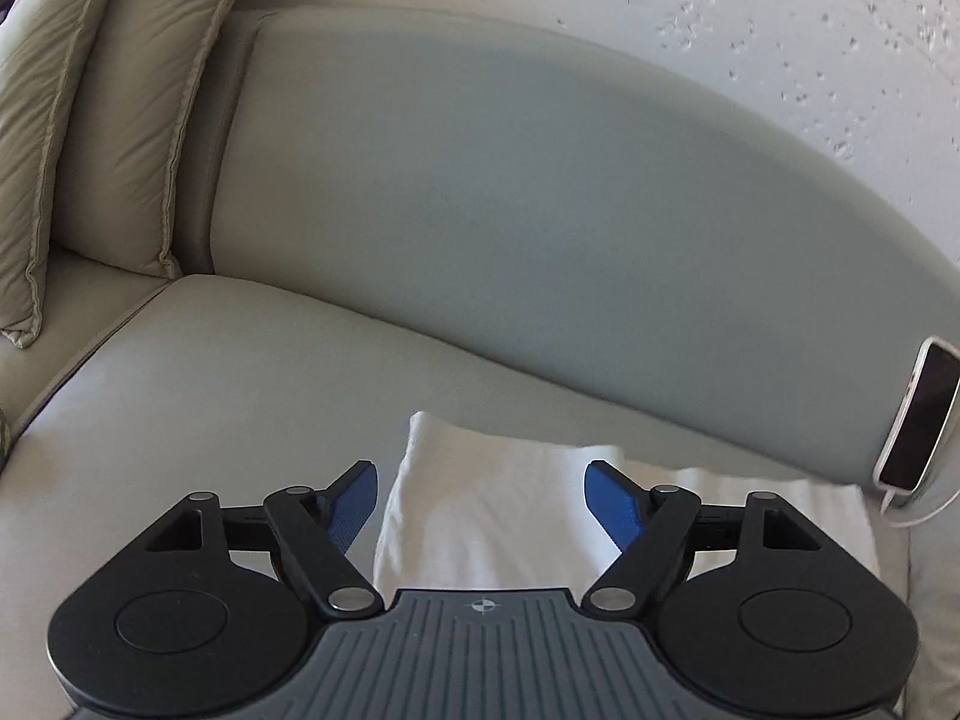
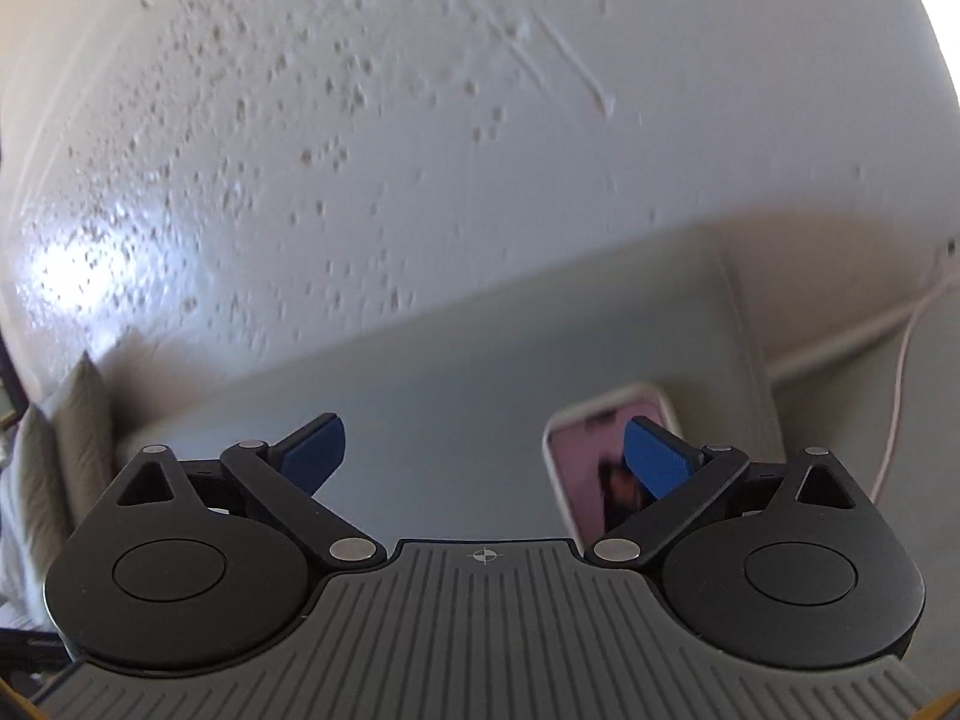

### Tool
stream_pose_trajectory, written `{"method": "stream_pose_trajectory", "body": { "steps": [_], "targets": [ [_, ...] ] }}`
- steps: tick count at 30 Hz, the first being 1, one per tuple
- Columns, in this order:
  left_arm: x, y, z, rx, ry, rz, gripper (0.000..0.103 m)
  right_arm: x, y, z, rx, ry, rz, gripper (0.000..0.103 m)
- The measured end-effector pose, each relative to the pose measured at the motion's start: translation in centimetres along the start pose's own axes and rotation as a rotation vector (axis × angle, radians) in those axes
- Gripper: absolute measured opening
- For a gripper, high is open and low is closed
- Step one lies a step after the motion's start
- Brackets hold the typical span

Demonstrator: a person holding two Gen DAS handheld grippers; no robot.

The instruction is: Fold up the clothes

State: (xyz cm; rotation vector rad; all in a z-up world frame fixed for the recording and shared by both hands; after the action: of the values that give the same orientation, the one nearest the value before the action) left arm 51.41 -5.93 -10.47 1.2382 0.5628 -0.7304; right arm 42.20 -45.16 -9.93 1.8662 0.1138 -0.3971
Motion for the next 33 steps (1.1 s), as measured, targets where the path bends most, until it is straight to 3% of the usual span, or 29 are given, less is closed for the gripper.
{"method": "stream_pose_trajectory", "body": {
  "steps": [3,5,8,10,14,17,20,21,22,23,25,28,30,33],
  "targets": [
    [2.5,-0.6,-2.5,-0.03,0.035,0.006,0.075,2.6,-5.6,-0.8,0.006,0.045,-0.305,0.097],
    [4.2,-0.7,-4.6,-0.093,0.021,0.03,0.073,5.1,-8.7,-0.3,-0.006,0.037,-0.415,0.075],
    [5.8,-0.5,-6.8,-0.216,-0.118,0.059,0.072,8.5,-12.3,2.3,0.04,-0.009,-0.523,0.068],
    [6.8,-0.6,-7.2,-0.228,-0.152,0.052,0.073,9.9,-14.3,3.3,0.069,0.002,-0.563,0.063],
    [8.9,-0.9,-7.1,-0.235,-0.221,0.02,0.071,10.9,-15.1,3.6,0.07,0.057,-0.511,0.062],
    [9.3,-0.6,-5.8,-0.187,-0.27,0.022,0.068,11.1,-15.7,3.5,0.056,0.082,-0.495,0.062],
    [9.2,-0.5,-4.1,-0.143,-0.326,0.008,0.053,11.2,-16.1,3.3,0.018,0.097,-0.482,0.053],
    [9.2,-0.7,-3.4,-0.096,-0.308,0.005,0.037,11.2,-16.3,3.1,0.001,0.107,-0.476,0.05],
    [9.2,-0.9,-2.9,-0.041,-0.273,0.001,0.0,11.2,-16.5,2.8,-0.022,0.109,-0.473,0.04],
    [9.2,-1.2,-2.4,0.014,-0.237,-0.004,0.003,11.2,-16.6,2.6,-0.047,0.109,-0.469,0.026],
    [8.0,-0.3,-2.5,0.045,-0.169,0.094,0.0,10.9,-16.9,2.2,-0.115,0.074,-0.463,0.006],
    [6.3,1.4,-3.3,0.036,-0.085,0.217,0.0,9.6,-15.8,2.3,-0.165,-0.02,-0.365,0.003],
    [7.6,1.4,-4.2,0.017,-0.01,0.195,0.0,8.6,-14.6,2.2,-0.198,-0.075,-0.281,0.003],
    [10.2,0.8,-5.1,0.011,0.093,0.139,0.001,9.9,-16.2,2.5,-0.211,-0.128,-0.322,0.003]
  ]
}}
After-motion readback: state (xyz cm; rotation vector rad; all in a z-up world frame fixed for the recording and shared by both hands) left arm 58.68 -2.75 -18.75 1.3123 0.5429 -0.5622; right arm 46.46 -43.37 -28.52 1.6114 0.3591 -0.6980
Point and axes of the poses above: each gripper's, at about its wrist camera, not at the fingertips, and x roughly the way its jaws point, z to its right, y to its top, the point moved 9 cm from there along x, roughly the way its jaws point, and after that the axes turned 9 degrees about -x, right-handed, at the moved point
